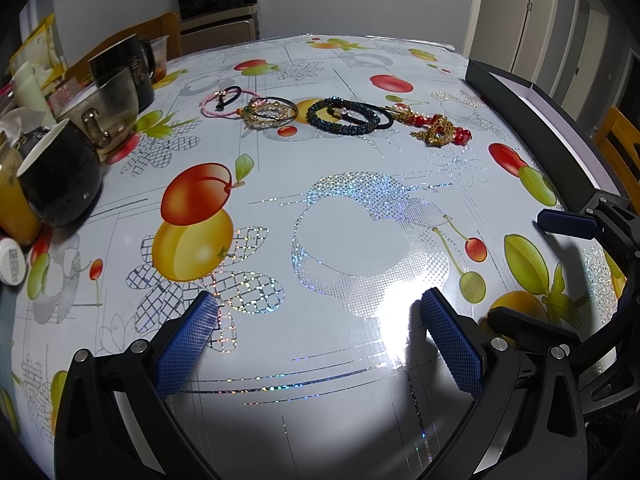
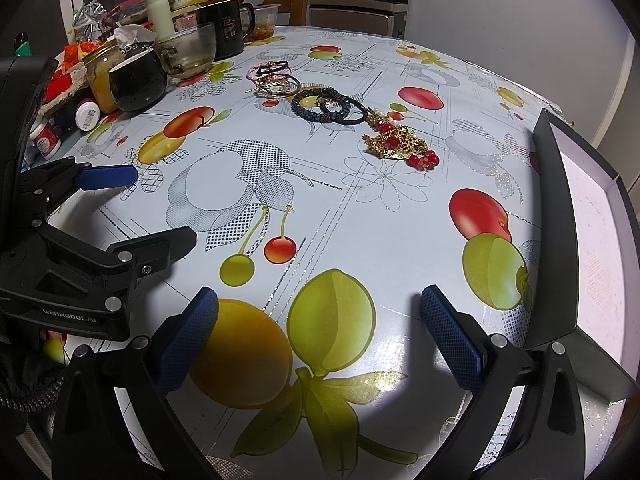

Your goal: Organize jewelry

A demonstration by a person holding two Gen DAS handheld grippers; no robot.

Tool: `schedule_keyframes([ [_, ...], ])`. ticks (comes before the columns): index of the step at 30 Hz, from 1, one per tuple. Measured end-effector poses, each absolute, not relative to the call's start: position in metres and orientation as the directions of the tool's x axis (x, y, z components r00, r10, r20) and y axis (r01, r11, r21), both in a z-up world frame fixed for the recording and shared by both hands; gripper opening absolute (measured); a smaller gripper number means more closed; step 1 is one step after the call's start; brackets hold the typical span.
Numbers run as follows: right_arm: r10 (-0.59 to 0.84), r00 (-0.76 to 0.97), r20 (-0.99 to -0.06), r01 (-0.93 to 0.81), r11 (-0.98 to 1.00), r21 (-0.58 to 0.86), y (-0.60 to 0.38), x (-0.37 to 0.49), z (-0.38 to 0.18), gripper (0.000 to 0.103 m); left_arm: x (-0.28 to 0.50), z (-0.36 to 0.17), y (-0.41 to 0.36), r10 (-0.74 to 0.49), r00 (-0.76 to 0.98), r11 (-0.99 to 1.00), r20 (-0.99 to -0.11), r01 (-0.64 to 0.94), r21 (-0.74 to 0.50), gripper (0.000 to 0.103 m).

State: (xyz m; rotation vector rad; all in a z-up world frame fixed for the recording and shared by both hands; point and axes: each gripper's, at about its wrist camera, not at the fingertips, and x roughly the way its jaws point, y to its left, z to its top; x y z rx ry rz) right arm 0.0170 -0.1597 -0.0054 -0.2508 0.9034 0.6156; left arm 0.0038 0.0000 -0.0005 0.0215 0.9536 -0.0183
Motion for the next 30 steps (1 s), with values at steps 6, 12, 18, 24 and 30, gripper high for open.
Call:
schedule_keyframes([
  [6, 0.395, 0.46, -0.795, -0.602, 0.797, 0.047, -0.1587, 0.018, -0.0054, 0.099, 0.004, -0.0005, 0.0, -0.006, 0.579, 1.0, -0.816, 0.025, 0.01, 0.101],
  [12, 0.395, 0.46, -0.796, -0.602, 0.797, 0.048, -0.1586, 0.018, -0.0052, 0.099, 0.0041, -0.0005, 0.0, -0.006, 0.579, 1.0, -0.816, 0.025, 0.011, 0.101],
  [18, 0.393, 0.46, -0.796, -0.601, 0.798, 0.047, -0.1586, 0.0181, -0.0049, 0.099, 0.004, 0.0, -0.0005, -0.005, 0.579, 1.0, -0.816, 0.026, 0.013, 0.101],
  [24, 0.395, 0.458, -0.796, -0.606, 0.794, 0.045, -0.158, 0.0178, -0.0048, 0.099, 0.0054, -0.0002, -0.0008, -0.005, 0.579, 1.0, -0.816, 0.027, 0.013, 0.101],
  [30, 0.386, 0.458, -0.801, -0.598, 0.8, 0.044, -0.155, 0.0192, -0.0047, 0.099, 0.0051, 0.0009, 0.0, -0.012, 0.579, 0.999, -0.815, 0.037, 0.011, 0.101],
])
